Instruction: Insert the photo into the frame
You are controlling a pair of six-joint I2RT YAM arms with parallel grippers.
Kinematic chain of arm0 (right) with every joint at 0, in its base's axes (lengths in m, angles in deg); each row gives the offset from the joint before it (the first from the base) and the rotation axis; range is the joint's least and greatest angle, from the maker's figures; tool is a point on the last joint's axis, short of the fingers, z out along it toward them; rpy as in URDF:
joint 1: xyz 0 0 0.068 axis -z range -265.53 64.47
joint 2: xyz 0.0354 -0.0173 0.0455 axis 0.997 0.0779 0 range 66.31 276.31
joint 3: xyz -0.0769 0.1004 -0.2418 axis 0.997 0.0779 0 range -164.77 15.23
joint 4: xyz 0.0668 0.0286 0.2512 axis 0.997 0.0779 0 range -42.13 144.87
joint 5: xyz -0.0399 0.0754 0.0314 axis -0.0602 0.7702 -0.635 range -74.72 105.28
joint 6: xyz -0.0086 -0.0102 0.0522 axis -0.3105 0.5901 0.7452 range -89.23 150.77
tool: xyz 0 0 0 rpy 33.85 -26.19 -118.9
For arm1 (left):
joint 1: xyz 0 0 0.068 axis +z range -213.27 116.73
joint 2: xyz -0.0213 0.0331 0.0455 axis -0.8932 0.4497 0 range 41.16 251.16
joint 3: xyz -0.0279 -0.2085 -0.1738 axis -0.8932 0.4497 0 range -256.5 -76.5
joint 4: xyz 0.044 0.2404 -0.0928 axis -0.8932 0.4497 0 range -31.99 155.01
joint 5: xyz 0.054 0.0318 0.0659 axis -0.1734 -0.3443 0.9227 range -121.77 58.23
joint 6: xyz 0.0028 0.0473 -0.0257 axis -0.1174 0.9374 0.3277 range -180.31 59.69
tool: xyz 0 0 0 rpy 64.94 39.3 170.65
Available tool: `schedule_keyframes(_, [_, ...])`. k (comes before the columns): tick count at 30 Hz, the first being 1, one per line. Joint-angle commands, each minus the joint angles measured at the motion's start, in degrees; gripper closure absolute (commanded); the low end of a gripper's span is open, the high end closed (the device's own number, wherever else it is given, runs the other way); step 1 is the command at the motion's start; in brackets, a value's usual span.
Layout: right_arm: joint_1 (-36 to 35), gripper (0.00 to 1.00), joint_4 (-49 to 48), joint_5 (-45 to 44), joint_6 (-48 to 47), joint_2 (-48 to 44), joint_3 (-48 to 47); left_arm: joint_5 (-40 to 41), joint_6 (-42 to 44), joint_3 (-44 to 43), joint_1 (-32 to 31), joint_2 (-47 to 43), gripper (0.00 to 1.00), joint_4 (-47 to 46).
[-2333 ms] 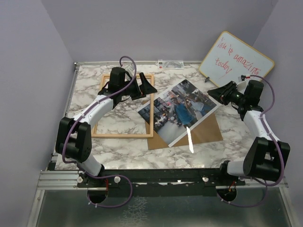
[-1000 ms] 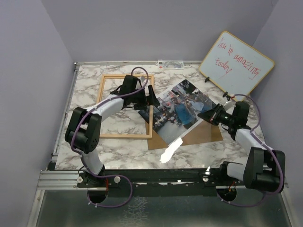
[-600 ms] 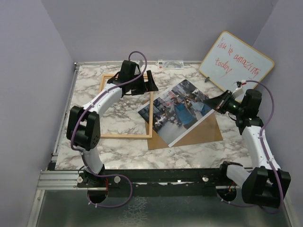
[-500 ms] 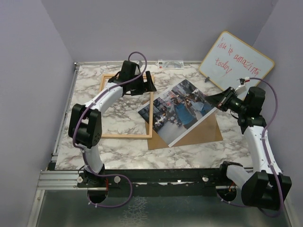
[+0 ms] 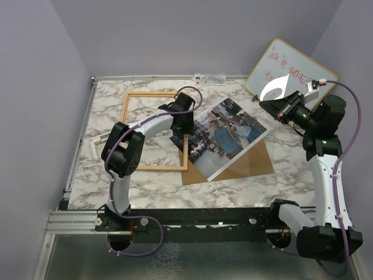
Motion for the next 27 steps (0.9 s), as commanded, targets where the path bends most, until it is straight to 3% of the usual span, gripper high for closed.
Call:
schedule_keyframes(1, [-0.1, 0.99, 3.5, -0.4, 1.5, 0.7, -3.9, 9.9, -2.3, -1.3, -1.7, 1.7, 0.52, 2.8])
schedule_keyframes(4, [-0.1, 0.99, 4.8, -0.5, 1.2, 1.0, -5.3, 8.0, -3.4, -1.0, -2.3, 2.5, 0.59, 3.1])
schedule_keyframes(10, [0.0, 0.99, 7.8, -1.4, 1.1, 1.6, -8.4, 7.5, -5.3, 0.6, -3.3, 3.0, 0.63, 3.3])
schedule_keyframes(17, [-0.1, 0.99, 9.8, -1.6, 1.7, 2.4, -12.5, 6.2, -7.7, 1.3, -6.0, 0.7, 0.92, 3.5])
schedule_keyframes(21, [-0.1, 0.99, 11.3, -2.0, 1.6, 3.0, -13.4, 6.7, -10.1, 1.2, -8.4, -0.7, 0.99, 6.0])
schedule_keyframes(27, [-0.1, 0.99, 15.9, -5.7, -0.1, 2.8, -13.9, 4.8, -17.9, 2.4, -10.8, -3.4, 1.0, 6.6])
